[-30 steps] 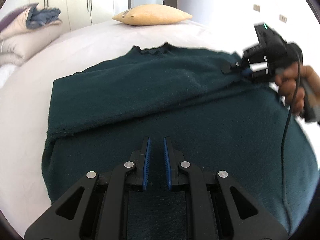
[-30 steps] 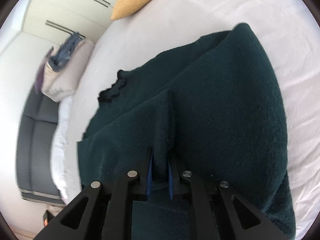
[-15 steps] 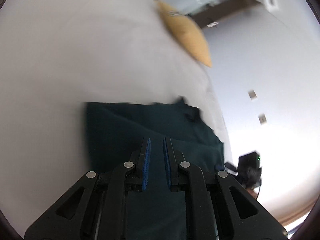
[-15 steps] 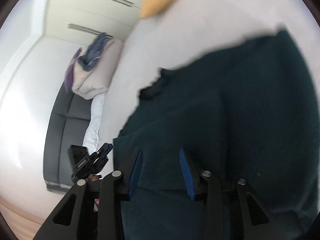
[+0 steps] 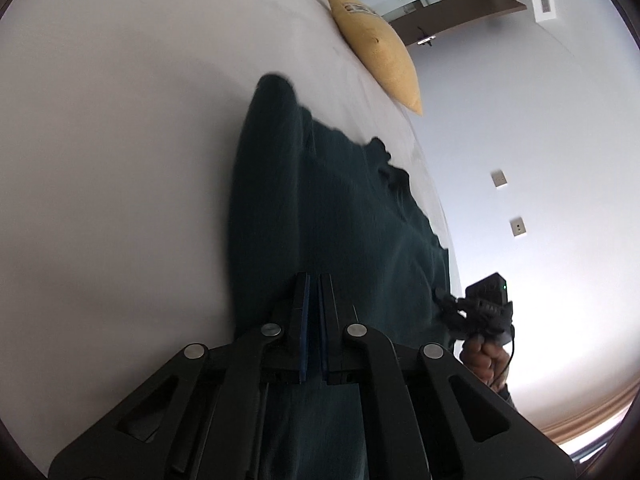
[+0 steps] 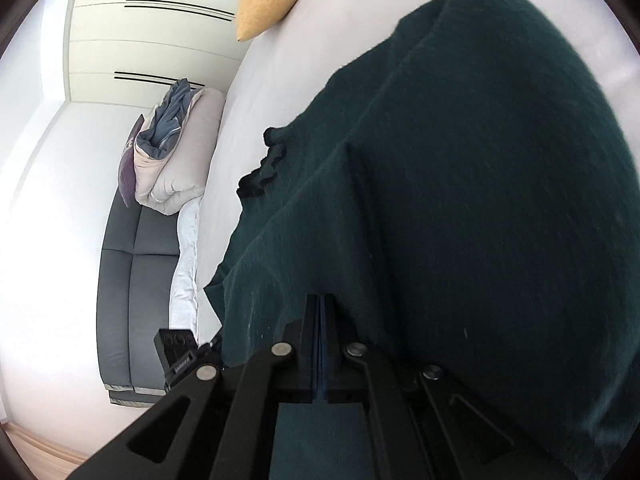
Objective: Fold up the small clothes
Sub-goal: 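Grasp the folded side with the left tool and fold it over the body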
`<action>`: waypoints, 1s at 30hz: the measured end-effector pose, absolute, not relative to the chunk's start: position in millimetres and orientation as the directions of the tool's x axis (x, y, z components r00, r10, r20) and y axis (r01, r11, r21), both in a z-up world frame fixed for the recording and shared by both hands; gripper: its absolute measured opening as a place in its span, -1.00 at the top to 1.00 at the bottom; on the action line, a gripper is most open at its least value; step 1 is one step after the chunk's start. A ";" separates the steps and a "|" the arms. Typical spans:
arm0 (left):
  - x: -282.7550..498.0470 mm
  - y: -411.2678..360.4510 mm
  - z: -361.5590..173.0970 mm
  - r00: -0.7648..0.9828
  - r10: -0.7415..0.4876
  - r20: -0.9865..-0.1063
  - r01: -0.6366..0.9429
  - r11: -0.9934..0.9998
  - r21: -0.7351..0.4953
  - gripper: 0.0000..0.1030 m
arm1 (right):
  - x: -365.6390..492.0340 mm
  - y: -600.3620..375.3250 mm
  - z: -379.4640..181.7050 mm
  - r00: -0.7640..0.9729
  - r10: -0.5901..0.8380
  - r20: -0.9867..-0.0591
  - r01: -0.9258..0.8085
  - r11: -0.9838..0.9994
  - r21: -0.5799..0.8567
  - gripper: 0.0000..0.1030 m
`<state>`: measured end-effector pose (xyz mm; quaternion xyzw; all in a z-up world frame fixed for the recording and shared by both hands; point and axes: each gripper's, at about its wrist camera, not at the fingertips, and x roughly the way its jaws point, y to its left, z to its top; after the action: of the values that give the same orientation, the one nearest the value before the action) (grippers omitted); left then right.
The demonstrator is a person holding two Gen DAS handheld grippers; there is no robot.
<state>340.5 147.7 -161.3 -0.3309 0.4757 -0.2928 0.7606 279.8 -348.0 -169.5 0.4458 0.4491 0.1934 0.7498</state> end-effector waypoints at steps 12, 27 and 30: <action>323.3 144.4 -164.6 0.401 -0.709 -0.580 0.139 0.673 -0.726 0.95 | 270.1 -347.2 -179.2 0.555 0.677 -0.483 0.052 0.552 0.832 1.00; 179.0 121.1 -102.1 0.504 -0.577 -0.642 0.197 0.801 -0.565 0.30 | 137.1 -365.3 -121.7 0.687 0.535 -0.493 0.037 0.651 0.758 -0.25; 136.1 126.4 -99.3 0.559 -0.570 -0.602 0.157 0.785 -0.599 -0.88 | 83.8 -369.3 -112.6 0.697 0.487 -0.526 0.039 0.707 0.707 -0.29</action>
<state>136.1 126.4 -99.3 -0.2474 0.4176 -0.2147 0.8475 83.8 -369.3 -112.6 0.3595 0.3660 0.1322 0.8481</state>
